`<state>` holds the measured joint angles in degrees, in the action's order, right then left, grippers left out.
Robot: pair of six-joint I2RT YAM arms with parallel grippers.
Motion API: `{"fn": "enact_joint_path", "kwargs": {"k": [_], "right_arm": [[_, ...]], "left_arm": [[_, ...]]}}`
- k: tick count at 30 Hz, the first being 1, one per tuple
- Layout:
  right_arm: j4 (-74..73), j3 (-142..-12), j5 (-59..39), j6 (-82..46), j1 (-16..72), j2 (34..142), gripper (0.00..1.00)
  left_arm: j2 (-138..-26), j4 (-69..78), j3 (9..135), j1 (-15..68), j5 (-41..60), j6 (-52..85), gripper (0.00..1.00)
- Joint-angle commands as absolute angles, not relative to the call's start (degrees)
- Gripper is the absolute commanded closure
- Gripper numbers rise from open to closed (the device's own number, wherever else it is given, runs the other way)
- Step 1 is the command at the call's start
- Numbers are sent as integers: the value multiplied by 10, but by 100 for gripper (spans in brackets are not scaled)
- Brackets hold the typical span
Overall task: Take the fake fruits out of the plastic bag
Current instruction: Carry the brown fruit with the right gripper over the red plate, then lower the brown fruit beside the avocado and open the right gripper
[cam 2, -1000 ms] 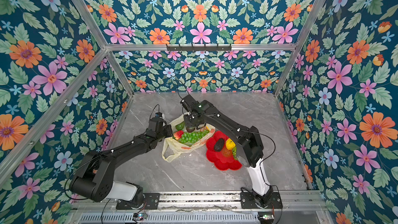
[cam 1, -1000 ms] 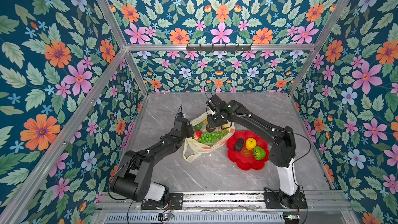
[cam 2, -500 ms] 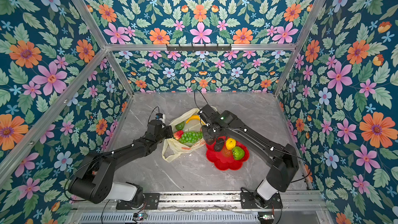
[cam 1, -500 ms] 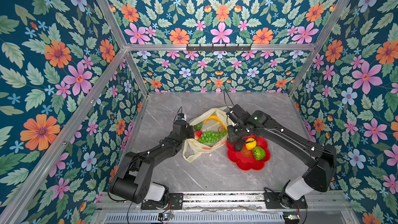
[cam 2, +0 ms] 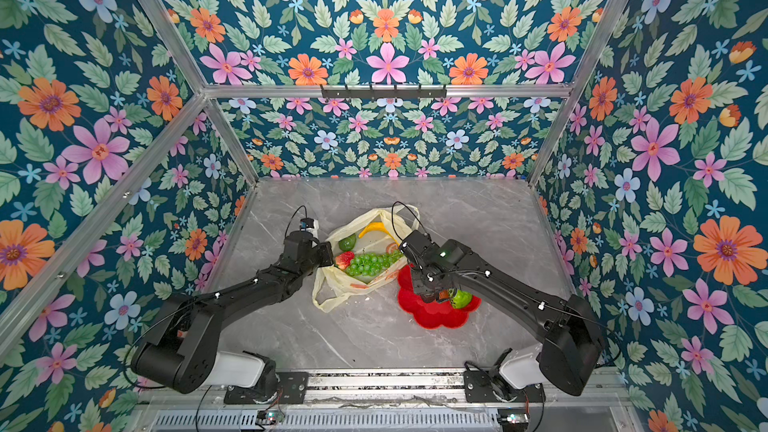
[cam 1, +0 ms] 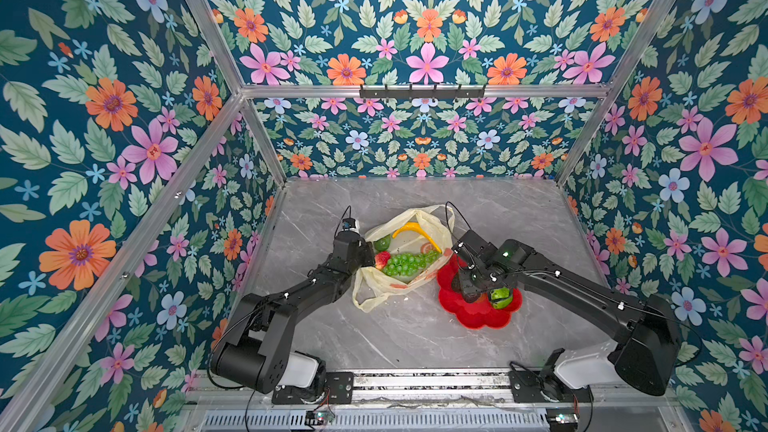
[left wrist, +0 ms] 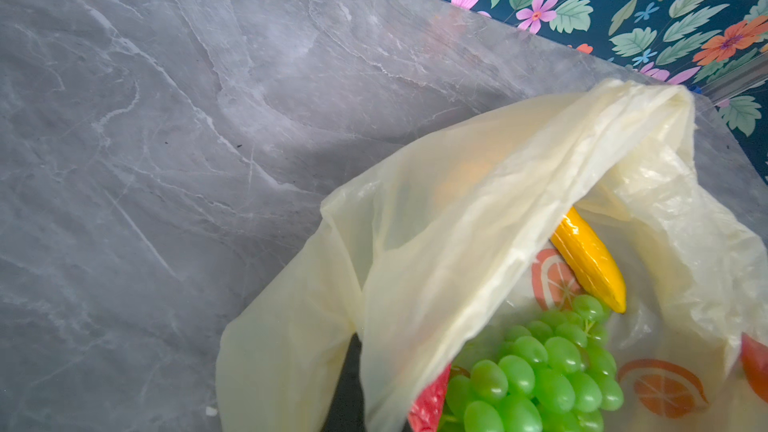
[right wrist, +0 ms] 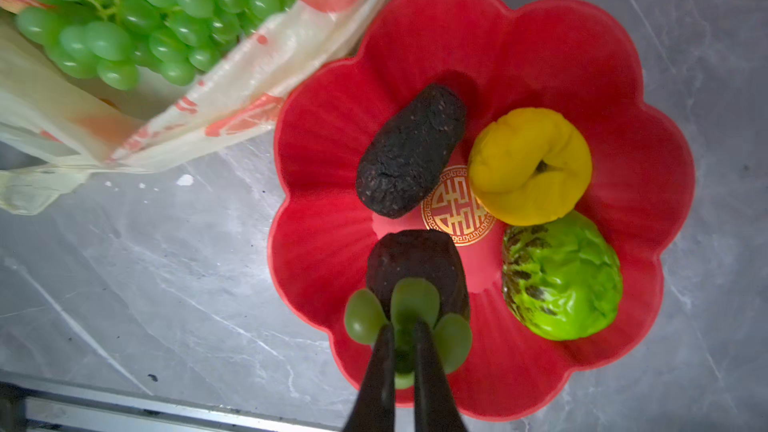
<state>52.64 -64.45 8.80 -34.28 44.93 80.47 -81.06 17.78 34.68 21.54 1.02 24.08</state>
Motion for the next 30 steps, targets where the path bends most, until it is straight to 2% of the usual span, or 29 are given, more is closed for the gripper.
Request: {"fn": "enact_joint_path", "kwargs": {"k": [1,11,30], "right_arm": [[496,-622,107,-359,446,795,98],[418,-553,99,-367,406,774,98],[351,-518,130,-371,402,799,98]], "left_arm": [[-809,185,349,215,12,242,100],[-805,181,347,216,10,243,100],[-801,181,345,216,8,243,100]]}}
